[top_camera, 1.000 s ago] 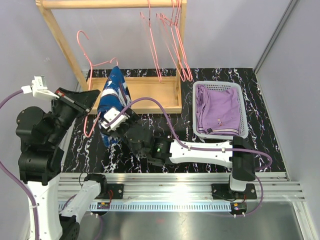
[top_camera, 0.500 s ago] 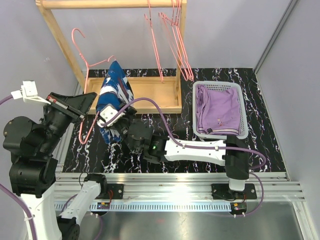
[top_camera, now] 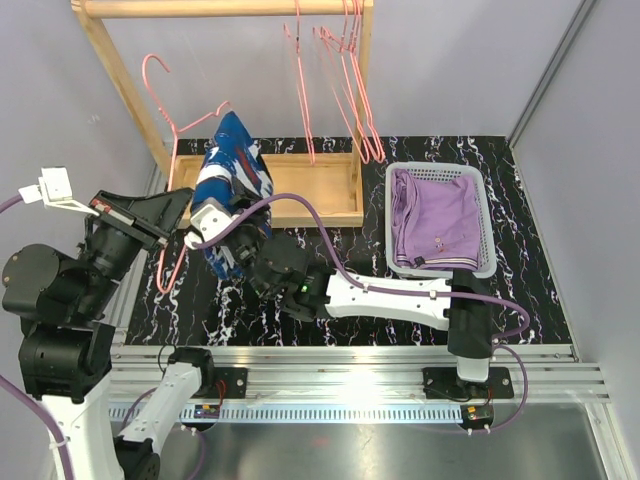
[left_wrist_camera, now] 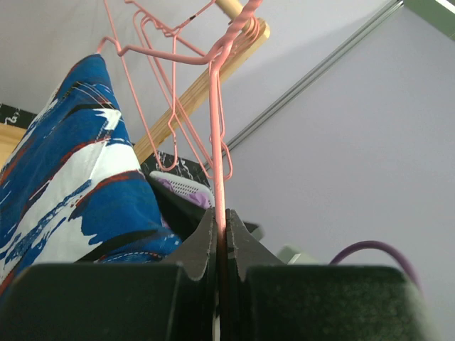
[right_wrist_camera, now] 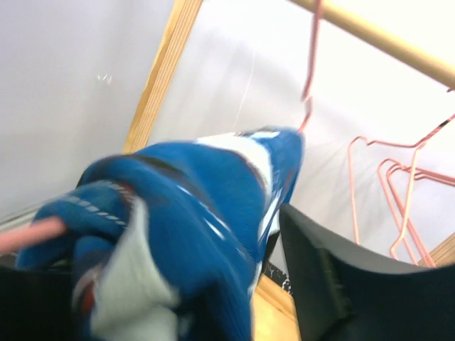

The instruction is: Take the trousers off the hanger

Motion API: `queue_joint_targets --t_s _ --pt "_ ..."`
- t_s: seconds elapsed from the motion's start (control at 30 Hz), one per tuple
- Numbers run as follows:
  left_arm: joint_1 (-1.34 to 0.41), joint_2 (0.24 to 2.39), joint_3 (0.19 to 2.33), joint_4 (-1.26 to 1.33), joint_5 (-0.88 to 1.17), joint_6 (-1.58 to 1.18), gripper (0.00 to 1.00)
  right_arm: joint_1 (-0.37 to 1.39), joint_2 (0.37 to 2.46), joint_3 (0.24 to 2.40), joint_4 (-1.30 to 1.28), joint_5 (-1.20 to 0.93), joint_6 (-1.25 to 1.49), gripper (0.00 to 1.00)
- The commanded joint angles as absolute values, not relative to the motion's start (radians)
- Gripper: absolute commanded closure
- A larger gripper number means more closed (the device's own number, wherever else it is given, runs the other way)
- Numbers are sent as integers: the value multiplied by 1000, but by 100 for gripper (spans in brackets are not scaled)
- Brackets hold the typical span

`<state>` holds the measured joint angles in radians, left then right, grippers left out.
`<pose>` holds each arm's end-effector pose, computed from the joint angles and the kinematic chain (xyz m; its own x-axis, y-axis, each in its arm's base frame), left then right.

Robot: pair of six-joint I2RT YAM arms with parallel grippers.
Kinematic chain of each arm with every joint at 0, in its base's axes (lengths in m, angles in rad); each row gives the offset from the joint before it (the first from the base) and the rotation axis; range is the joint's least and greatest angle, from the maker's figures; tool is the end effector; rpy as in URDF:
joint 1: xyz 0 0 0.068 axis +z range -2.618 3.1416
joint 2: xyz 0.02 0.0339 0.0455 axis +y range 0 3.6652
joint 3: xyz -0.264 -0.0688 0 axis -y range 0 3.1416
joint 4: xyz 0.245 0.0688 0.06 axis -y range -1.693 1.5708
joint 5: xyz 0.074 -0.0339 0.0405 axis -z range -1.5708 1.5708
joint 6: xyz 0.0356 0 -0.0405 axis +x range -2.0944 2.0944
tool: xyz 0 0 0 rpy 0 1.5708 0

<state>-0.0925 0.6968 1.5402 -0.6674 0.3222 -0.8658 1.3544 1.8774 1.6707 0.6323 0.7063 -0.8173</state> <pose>0.0405 -0.0151 0.5247 -0.1902 -0.7079 -0.6802 0.3907 0.5811 -0.7139 0.1179 0.4285 0.4154 0.5100 -0.2643 -0.8186 -0.3569 0.8009 -0.4809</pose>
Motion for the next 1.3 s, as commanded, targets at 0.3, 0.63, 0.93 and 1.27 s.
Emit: queue_joint_targets --t_s 0.3,0.63,0.93,1.27 --pt "-97 730 1568 -454 431 -848 100 1348 1882 1799 586 624 -845 77" --pt "-98 716 1479 -561 374 -726 100 1345 1852 1914 632 659 -879 100" --pt "-97 722 1424 -621 311 -650 100 1344 1773 1924 719 733 -851 100" --pt "-98 709 1396 -597 293 -650 100 1344 1678 1801 670 684 -798 100"
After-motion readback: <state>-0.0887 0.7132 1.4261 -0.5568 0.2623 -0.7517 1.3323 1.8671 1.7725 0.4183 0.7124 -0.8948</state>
